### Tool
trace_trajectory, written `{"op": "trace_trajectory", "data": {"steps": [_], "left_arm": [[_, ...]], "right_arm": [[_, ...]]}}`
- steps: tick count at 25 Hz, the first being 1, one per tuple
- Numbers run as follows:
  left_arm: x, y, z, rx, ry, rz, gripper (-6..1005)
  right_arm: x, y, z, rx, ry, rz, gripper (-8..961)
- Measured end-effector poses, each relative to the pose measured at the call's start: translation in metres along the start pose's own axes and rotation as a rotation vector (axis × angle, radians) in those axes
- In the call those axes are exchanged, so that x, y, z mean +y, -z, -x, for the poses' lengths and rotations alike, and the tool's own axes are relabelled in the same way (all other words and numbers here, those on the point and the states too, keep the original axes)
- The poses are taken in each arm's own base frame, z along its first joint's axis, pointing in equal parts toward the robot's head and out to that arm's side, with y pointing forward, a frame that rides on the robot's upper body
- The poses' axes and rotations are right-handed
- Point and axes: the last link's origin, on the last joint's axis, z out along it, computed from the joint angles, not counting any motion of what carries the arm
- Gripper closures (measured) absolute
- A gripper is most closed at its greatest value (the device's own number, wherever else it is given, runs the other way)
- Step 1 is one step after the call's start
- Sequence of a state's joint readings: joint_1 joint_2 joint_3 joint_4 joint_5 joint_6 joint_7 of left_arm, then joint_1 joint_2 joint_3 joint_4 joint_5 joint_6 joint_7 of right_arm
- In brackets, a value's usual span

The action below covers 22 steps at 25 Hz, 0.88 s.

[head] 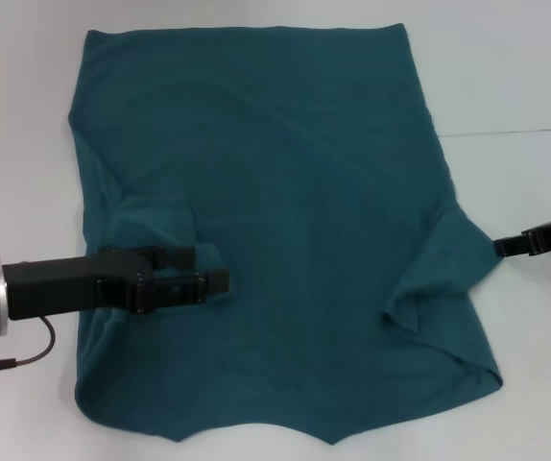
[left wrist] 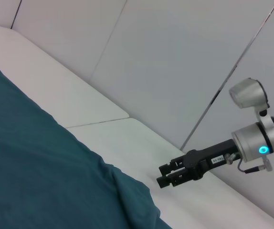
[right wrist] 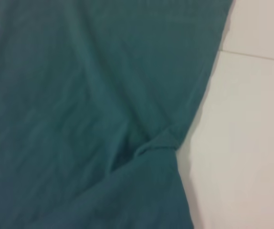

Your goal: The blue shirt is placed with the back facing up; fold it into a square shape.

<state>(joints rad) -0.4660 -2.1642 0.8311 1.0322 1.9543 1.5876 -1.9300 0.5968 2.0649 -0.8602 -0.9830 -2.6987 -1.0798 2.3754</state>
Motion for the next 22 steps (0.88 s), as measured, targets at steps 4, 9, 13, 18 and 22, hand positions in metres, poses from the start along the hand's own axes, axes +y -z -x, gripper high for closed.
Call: {"op": "trace_trajectory", "data": {"steps": [4,9,13,18,22], "left_arm": [[0.001,-0.001,0.0,-0.001,-0.003,0.003,201],[0.001,-0.003,0.002,-0.003,0.009,0.014,201],[0.001,-0.004,0.003,-0.005,0.006,0.015,201],[0.001,-0.003,0.003,0.0,0.001,0.015,201],[0.001,-0.003,0.004,0.0,0.003,0.014,201]], "right_arm": [[-0.001,-0.005,-0.002,-0.012,0.009,-0.001,254],[-0.003,-0.01,-0.004,-0.037,0.002,0.001,253],[-0.003,-0.015,-0.004,-0.039,-0.002,0.01,249],[0.0,-0.02,-0.004,-0.038,0.004,0.018,250],[0.003,-0.024,-0.003,-0.036,0.006,0.022,254]]}}
